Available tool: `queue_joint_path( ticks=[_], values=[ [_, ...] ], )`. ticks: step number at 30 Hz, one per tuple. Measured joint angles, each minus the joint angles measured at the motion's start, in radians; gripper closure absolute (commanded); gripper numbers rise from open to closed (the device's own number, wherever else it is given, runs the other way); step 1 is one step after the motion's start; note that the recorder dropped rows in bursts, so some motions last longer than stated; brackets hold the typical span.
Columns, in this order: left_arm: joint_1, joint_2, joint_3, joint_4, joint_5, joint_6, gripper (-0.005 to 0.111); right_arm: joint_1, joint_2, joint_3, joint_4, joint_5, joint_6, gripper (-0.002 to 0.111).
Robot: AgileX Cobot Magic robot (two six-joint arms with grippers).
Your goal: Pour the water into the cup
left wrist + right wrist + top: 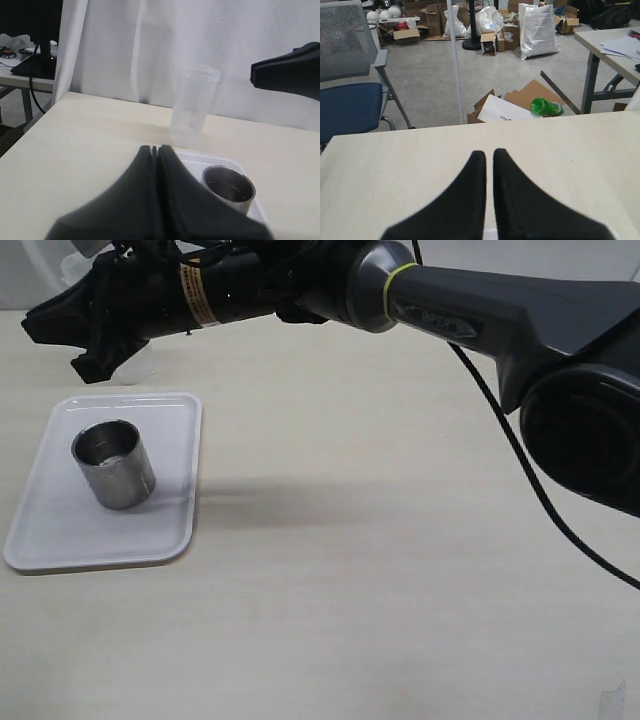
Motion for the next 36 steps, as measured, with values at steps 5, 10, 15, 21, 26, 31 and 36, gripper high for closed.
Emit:
queue_joint_path(
  ticks=[5, 10, 15, 21, 26, 31, 36],
  values=[
    [0.0, 0.0, 0.0, 0.0, 0.0, 0.0, 0.107, 0.0, -0.017, 0.0, -0.024, 0.002, 0.046, 0.104],
    [0.0, 0.0, 0.0, 0.0, 0.0, 0.0, 0.107, -0.004, -0.064, 0.0, -0.067, 0.024, 0.115, 0.104],
    [0.0, 0.0, 0.0, 0.0, 0.0, 0.0, 0.107, -0.013, -0.109, 0.0, -0.079, 0.035, 0.161, 0.104],
    [0.0, 0.0, 0.0, 0.0, 0.0, 0.0, 0.107, -0.014, -0.155, 0.0, -0.081, 0.035, 0.176, 0.104],
    [0.0, 0.0, 0.0, 0.0, 0.0, 0.0, 0.107, -0.037, -0.217, 0.073, -0.082, 0.072, 0.198, 0.104],
    [0.0, 0.0, 0.0, 0.0, 0.0, 0.0, 0.107, -0.059, -0.317, 0.24, -0.084, 0.209, 0.143, 0.104],
    [0.0, 0.0, 0.0, 0.0, 0.0, 0.0, 0.107, -0.065, -0.457, 0.412, -0.084, 0.266, 0.085, 0.104]
  ],
)
